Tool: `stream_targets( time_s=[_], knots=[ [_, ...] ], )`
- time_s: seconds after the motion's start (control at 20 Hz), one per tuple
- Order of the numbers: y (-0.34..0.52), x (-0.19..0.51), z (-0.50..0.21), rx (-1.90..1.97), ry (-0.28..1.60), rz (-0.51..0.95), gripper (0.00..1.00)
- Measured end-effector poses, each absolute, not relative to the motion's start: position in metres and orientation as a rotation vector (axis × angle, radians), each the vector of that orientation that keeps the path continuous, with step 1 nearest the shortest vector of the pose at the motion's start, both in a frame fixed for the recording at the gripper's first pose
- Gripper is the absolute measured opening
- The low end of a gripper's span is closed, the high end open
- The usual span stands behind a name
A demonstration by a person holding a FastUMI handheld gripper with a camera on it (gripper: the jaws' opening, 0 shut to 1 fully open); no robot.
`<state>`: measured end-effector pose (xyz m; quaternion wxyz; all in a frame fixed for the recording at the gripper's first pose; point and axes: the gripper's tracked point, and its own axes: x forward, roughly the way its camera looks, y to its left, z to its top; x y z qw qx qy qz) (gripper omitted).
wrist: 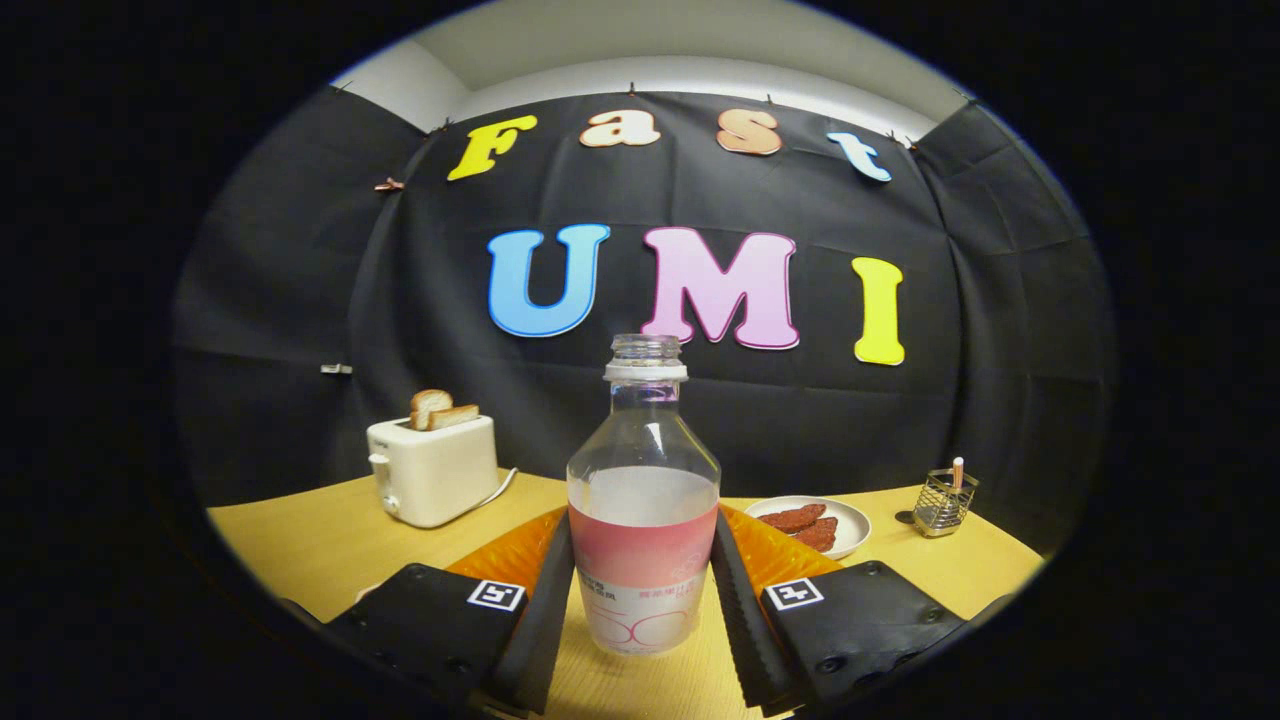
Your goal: Take the bottle from table, then pour the juice into the cup, finally place the bottle on the coaster
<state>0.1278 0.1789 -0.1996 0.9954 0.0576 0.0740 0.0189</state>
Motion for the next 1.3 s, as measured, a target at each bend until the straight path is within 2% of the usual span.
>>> stream_targets(
  time_s=[0.2, 0.55, 1.3],
  knots=[
    [0.177, 0.16, -0.216, 0.126, 0.143, -0.018, 0.72],
    [0.182, 0.189, -0.263, 0.094, 0.172, -0.034, 0.73],
    [0.186, 0.191, -0.301, 0.12, 0.236, -0.05, 0.74]
  ],
)
